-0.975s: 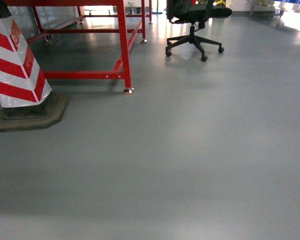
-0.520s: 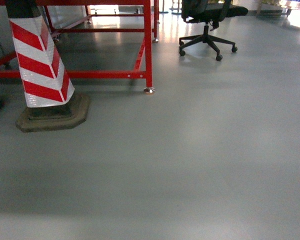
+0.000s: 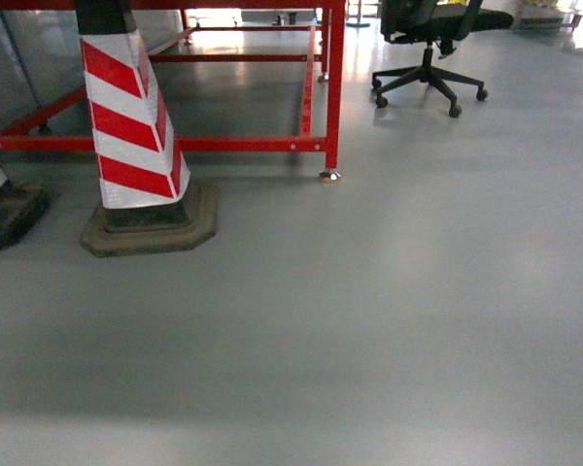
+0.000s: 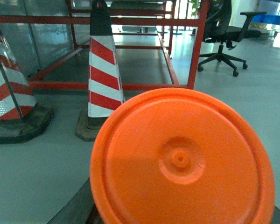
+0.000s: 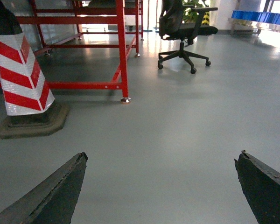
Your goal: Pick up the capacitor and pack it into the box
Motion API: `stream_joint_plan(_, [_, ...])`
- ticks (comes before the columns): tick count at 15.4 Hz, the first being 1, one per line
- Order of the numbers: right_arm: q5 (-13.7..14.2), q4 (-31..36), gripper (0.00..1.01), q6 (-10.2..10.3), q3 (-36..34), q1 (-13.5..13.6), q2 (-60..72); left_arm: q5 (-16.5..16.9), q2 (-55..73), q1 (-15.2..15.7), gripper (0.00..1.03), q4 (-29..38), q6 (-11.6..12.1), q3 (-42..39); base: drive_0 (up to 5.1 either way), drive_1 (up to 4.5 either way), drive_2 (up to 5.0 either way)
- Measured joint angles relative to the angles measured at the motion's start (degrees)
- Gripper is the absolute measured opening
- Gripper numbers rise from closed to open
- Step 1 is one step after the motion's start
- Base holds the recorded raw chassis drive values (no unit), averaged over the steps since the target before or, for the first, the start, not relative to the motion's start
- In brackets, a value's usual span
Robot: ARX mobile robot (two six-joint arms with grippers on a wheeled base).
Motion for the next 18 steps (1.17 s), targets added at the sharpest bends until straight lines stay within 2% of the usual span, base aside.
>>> stream_joint_plan(18, [0.04, -0.04, 0.98, 0.0, 0.0, 0.0, 0.0, -0.02, 0.0, 0.0, 0.44, -0.09, -0.02, 0.0, -5.0, 2.48, 2.5])
